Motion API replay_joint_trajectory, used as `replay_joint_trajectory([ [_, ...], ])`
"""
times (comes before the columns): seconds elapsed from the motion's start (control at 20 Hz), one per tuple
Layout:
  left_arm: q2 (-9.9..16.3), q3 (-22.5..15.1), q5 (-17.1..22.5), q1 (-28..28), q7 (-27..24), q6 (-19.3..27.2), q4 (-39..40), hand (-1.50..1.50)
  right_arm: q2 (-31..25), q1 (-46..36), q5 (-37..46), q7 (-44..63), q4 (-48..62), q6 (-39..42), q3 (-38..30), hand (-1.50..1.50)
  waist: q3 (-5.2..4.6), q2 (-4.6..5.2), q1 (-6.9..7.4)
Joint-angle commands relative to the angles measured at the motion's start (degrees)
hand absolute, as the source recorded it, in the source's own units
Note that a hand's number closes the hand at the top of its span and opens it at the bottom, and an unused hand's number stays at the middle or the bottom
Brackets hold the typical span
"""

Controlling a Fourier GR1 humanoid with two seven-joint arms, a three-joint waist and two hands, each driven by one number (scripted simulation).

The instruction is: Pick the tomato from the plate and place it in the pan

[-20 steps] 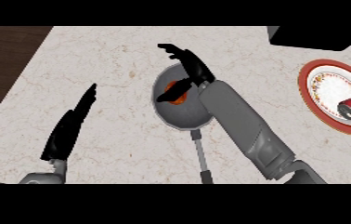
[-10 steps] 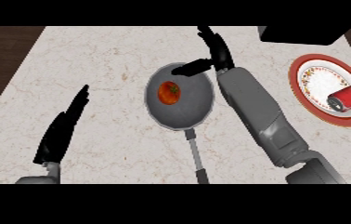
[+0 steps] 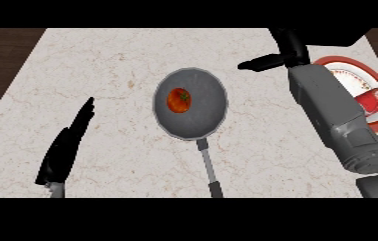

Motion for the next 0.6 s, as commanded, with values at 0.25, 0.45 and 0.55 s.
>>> replay_joint_trajectory([
  [0.25, 1.0, 1.1, 0.2, -0.6, -0.1, -1.0, -1.3, 0.0, -12.4, 0.6, 1.1, -6.6, 5.8, 12.0, -1.7, -1.5, 0.08, 0.39, 0.69],
  [0.45, -0.2, 0.0, 0.0, -1.4, 2.8, -0.9, -2.6, 0.0, -13.3, 1.8, 2.2, -9.1, 7.5, 14.0, -1.4, -1.5, 0.16, 0.49, 1.14],
  [0.55, -0.1, -0.2, -0.6, 0.1, 1.1, -0.8, -2.4, 0.0, -15.7, 3.9, 2.3, -11.5, 7.7, 18.3, -1.5, -1.5, 0.15, 0.37, 0.72],
])
